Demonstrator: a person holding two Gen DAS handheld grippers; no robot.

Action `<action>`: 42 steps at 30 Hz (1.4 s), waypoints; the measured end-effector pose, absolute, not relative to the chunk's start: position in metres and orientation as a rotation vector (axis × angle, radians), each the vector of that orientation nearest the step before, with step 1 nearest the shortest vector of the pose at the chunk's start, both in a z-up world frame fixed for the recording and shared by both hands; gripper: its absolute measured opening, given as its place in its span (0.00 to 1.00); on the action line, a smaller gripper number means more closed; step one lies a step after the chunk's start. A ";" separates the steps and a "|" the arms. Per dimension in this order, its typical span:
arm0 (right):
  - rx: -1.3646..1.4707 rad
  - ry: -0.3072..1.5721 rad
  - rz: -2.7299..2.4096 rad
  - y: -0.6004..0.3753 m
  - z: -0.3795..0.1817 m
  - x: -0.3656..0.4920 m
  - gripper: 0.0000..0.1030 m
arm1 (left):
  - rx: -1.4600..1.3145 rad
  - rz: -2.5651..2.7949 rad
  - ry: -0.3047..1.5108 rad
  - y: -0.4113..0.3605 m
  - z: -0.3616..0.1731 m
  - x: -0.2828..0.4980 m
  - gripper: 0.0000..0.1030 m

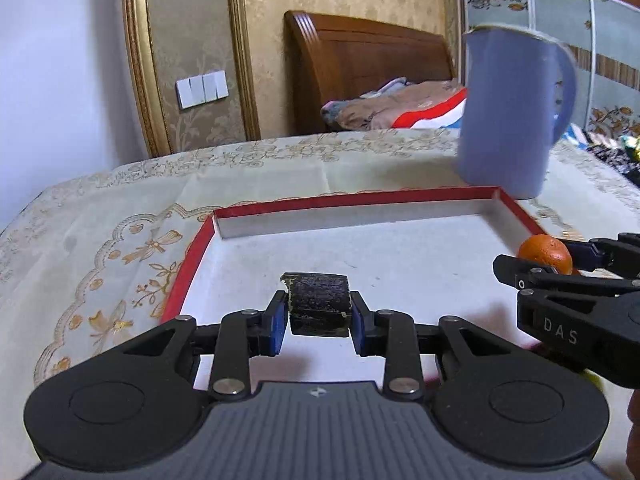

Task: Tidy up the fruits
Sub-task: 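Carry the dark cylinder and the orange with both grippers into the red tray, then open both grippers to drop the cylinder and orange, then lift away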

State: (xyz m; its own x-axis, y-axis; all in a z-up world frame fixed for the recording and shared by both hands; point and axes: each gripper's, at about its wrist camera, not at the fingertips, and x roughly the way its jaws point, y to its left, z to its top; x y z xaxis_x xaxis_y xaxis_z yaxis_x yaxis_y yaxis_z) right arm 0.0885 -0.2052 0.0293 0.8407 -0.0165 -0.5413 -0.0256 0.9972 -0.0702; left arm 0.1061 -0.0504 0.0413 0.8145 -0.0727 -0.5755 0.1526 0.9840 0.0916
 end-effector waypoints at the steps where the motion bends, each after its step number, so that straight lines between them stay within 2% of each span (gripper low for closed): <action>1: -0.063 0.591 0.004 -0.207 0.027 0.097 0.40 | 0.136 -0.106 0.618 -0.051 0.039 0.114 0.30; 13: -0.029 0.712 0.012 -0.209 0.012 0.145 0.40 | 0.117 -0.058 0.699 -0.047 0.023 0.161 0.30; 30: -0.027 0.747 0.019 -0.212 0.010 0.148 0.40 | 0.144 -0.086 0.686 -0.050 0.021 0.161 0.31; 31: -0.032 0.743 0.015 -0.211 0.011 0.148 0.44 | 0.145 -0.087 0.684 -0.050 0.021 0.161 0.31; 32: -0.037 0.734 0.011 -0.211 0.012 0.147 0.52 | 0.143 -0.089 0.681 -0.049 0.021 0.161 0.32; 34: -0.044 0.709 0.007 -0.210 0.014 0.143 0.60 | 0.126 -0.098 0.666 -0.047 0.023 0.157 0.45; 35: -0.045 0.696 0.005 -0.210 0.016 0.141 0.62 | 0.119 -0.097 0.654 -0.046 0.024 0.155 0.58; 36: -0.043 0.688 0.004 -0.210 0.017 0.140 0.63 | 0.113 -0.095 0.626 -0.045 0.028 0.151 0.65; 40: -0.051 0.690 0.011 -0.208 0.014 0.137 0.63 | 0.172 -0.087 0.524 -0.051 0.039 0.133 0.65; 42: -0.040 0.680 0.015 -0.209 0.015 0.134 0.67 | 0.196 -0.089 0.498 -0.053 0.042 0.125 0.65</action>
